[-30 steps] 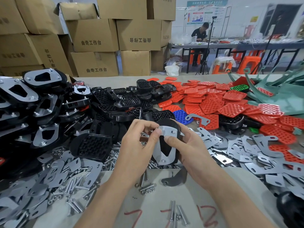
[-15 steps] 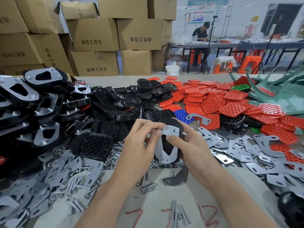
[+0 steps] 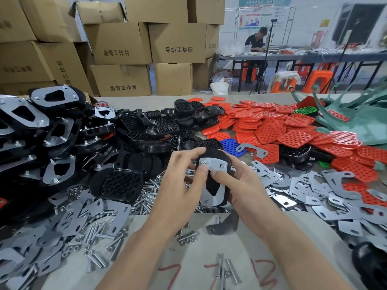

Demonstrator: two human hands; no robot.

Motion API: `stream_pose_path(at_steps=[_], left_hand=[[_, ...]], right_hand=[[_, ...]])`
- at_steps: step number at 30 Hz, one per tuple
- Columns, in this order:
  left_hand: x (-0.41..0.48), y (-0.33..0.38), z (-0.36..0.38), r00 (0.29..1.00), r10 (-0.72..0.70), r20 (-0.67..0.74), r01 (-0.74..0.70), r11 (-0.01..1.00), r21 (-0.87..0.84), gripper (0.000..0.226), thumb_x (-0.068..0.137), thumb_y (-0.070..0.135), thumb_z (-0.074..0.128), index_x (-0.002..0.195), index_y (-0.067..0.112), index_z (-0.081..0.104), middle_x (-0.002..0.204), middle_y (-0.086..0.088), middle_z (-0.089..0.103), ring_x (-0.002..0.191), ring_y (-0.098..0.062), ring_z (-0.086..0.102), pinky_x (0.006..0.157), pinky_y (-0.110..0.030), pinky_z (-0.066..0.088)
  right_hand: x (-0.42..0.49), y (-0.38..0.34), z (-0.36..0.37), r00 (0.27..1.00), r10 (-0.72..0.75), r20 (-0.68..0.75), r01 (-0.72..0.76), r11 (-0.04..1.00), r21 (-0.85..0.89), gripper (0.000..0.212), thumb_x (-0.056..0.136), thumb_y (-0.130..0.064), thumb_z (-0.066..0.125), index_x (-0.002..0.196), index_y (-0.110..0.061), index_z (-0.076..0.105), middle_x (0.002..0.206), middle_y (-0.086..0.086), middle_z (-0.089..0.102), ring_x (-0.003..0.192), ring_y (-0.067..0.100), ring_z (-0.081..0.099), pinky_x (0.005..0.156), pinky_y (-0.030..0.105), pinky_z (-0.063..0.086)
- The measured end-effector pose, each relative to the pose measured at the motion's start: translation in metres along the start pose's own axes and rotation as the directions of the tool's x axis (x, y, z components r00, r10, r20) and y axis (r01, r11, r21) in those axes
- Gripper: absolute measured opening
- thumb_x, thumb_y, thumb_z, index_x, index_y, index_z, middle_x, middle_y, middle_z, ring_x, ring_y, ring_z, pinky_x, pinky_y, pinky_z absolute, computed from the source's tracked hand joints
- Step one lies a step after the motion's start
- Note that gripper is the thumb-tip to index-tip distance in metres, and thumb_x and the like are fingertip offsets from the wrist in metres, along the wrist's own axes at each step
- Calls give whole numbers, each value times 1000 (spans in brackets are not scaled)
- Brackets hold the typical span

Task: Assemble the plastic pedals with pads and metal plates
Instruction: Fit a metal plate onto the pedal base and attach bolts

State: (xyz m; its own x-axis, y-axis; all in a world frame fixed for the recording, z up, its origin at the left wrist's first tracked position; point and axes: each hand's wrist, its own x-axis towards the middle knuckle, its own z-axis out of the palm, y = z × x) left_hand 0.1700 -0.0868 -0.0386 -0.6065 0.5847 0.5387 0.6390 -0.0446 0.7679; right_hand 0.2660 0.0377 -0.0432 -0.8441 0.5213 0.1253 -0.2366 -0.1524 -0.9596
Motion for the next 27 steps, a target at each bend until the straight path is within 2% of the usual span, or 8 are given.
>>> stream_pose_path(at_steps=[2,5,11,15,18,21,24,27], left_hand=[[1,2,1,998,-47,-38,45,998,-42,21,96,36,65,110,47,56,117,17,52,109,-4,58,79,-15,48],[3,2,0,994,-80,-75,73,993,-98,15,95,29,68,96,41,59,109,13,60,102,-7,61,78,-21,48],[0,4,0,996,-87,-6,86,992,-96,24,103,26,54,120,41,61,119,20,60,111,-2,59,80,-17,51],[2,3,1,994,-103,-42,99,992,-75,12,96,32,65,99,42,58,108,12,62,101,-8,62,78,-24,51],[1,3,0,999,-37,-12,37,999,-17,19,102,24,55,106,40,64,113,17,57,108,-3,58,75,-12,46],[-1,3,0,996,-83,-13,82,993,-80,21,103,31,55,118,44,58,118,21,59,111,0,58,77,-17,51],[1,2,1,990,-132,-43,127,986,-112,12,96,36,64,102,44,56,106,14,65,100,-7,63,76,-28,53],[1,3,0,998,-58,-27,58,998,-35,15,100,27,58,100,41,62,109,15,61,104,-7,61,78,-18,47]], right_hand=[[-1,-1,2,999,6,38,-7,1000,20,34,97,-2,65,122,-23,71,113,13,76,105,33,73,85,44,62],[-1,0,3,999,1,43,-3,999,35,35,94,-1,65,119,-24,72,113,12,76,103,29,73,89,45,60],[-1,0,3,999,15,32,-17,998,59,36,98,4,58,122,-19,70,112,14,76,103,32,73,87,43,60],[-2,-2,4,998,34,46,-37,997,63,36,97,1,61,128,-15,66,115,18,75,104,34,72,92,49,58],[-2,-2,4,999,37,36,-39,997,73,35,97,3,60,126,-15,67,113,17,75,103,32,72,95,52,56],[-2,-2,4,998,40,39,-42,996,73,36,98,4,58,126,-17,67,113,16,76,103,32,73,92,50,58],[-2,-2,4,997,45,55,-48,996,69,36,97,2,61,128,-16,67,114,18,75,102,34,73,90,50,58],[-2,-2,5,998,46,37,-48,996,71,36,97,3,60,124,-18,69,113,18,75,101,32,72,94,53,55]])
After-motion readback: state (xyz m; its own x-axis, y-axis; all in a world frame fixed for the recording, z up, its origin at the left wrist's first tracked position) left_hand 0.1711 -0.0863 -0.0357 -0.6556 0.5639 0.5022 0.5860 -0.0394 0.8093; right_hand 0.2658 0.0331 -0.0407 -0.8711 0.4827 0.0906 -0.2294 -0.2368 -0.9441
